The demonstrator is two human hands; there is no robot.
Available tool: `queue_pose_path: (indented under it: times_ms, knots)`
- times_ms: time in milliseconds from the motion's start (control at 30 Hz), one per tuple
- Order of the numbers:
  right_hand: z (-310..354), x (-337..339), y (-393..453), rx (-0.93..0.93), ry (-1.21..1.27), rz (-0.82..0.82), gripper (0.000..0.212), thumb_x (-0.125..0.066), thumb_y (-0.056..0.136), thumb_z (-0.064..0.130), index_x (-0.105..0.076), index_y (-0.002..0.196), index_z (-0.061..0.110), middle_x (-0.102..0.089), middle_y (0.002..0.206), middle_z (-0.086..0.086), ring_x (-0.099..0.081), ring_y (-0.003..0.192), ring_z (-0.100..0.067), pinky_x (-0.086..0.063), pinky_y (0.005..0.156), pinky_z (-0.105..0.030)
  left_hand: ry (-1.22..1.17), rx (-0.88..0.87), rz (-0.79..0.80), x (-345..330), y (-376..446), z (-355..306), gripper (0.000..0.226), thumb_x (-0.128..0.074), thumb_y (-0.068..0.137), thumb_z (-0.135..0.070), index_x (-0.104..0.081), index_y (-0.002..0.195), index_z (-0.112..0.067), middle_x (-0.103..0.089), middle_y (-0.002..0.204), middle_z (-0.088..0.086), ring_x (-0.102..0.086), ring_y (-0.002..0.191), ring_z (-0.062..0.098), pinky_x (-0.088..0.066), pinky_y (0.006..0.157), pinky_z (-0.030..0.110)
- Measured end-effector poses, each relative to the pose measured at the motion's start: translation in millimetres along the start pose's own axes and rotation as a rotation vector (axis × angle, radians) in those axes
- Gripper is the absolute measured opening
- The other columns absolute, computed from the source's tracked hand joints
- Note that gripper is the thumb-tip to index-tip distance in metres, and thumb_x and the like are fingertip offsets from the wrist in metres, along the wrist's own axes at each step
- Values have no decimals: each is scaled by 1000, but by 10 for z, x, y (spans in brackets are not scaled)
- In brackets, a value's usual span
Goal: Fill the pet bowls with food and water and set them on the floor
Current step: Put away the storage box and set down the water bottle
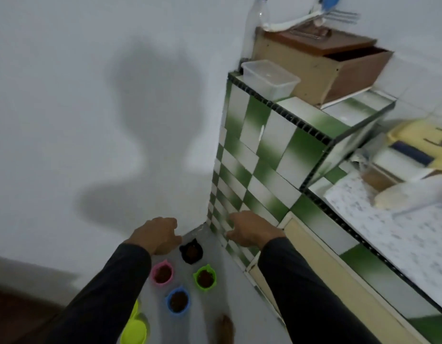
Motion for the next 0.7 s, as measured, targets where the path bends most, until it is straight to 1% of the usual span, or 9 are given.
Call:
queue_pose_path:
  times_ms: [67, 133, 233, 300, 367, 433, 467, 567, 700]
  knots:
    - [-152, -74, -224, -43, 36, -7, 47, -58, 96, 40, -52, 138, 18, -58, 135, -10, -58, 117, -28, -50, 95, -39, 47, -44, 36, -111, -14, -181, 59, -52, 102, -53, -43, 150, -21, -49, 151, 7, -51, 134, 27, -44, 110, 43]
    - [-326, -149, -450, -88, 59, -13, 50, -58, 97, 41, -53, 139, 15, -57, 138, -12, -58, 120, -30, -51, 98, -42, 69, -89, 54, -197, -47, -406, 57, -53, 101, -53, -46, 148, -21, -52, 149, 7, -53, 131, 26, -46, 109, 42]
    - [-598, -247, -800, -151, 88, -30, 51, -58, 96, 44, -54, 137, 16, -56, 139, -11, -57, 121, -32, -51, 99, -46, 105, -155, 63, -301, -114, -777, 58, -53, 99, -53, -47, 148, -23, -53, 147, 6, -54, 129, 25, -47, 107, 40]
    - [-790, -317, -1021, -177, 125, -42, 47, -58, 95, 43, -56, 134, 16, -58, 136, -10, -58, 117, -31, -51, 97, -45, 136, -204, 70, -359, -183, -1046, 58, -53, 99, -55, -47, 148, -26, -53, 147, 6, -54, 129, 26, -47, 107, 41]
    - [-1007, -397, -1244, -213, 147, -55, 45, -58, 95, 42, -57, 132, 16, -60, 133, -10, -59, 115, -31, -52, 96, -45, 163, -267, 58, -410, -275, -1341, 51, -53, 98, -55, -52, 141, -28, -57, 140, 5, -57, 120, 25, -50, 103, 42]
    - [-1240, -477, -1484, -268, 158, -79, 50, -58, 96, 45, -54, 137, 16, -57, 136, -10, -57, 119, -32, -50, 98, -47, 167, -329, 53, -476, -393, -1646, 44, -54, 97, -53, -57, 135, -29, -61, 134, 3, -60, 112, 23, -52, 99, 42]
    - [-1365, -525, -1616, -295, 162, -91, 52, -57, 96, 47, -52, 138, 17, -55, 138, -10, -56, 122, -32, -49, 99, -47, 167, -357, 58, -526, -460, -1808, 43, -54, 98, -52, -58, 134, -30, -61, 133, 2, -60, 111, 22, -52, 99, 42]
    - [-1760, -695, -2048, -374, 177, -121, 55, -56, 96, 50, -49, 140, 19, -52, 141, -11, -54, 123, -34, -48, 100, -50, 169, -439, 103, -724, -663, -2341, 40, -55, 99, -47, -60, 133, -27, -61, 132, 0, -59, 113, 22, -51, 102, 41]
    - [-2295, -970, -2730, -482, 215, -155, 55, -57, 93, 51, -50, 139, 21, -53, 139, -11, -55, 121, -35, -50, 97, -51, 213, -532, 139, -1081, -997, -3072, 38, -55, 102, -44, -61, 131, -21, -62, 132, 2, -60, 113, 23, -52, 100, 36]
Point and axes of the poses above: each hand's wrist, its own y-axis towards the middle knuckle, its own x-axis out of the back of the hand, z = x × y, the point moved 7 cm from there along y, towards the middle knuckle
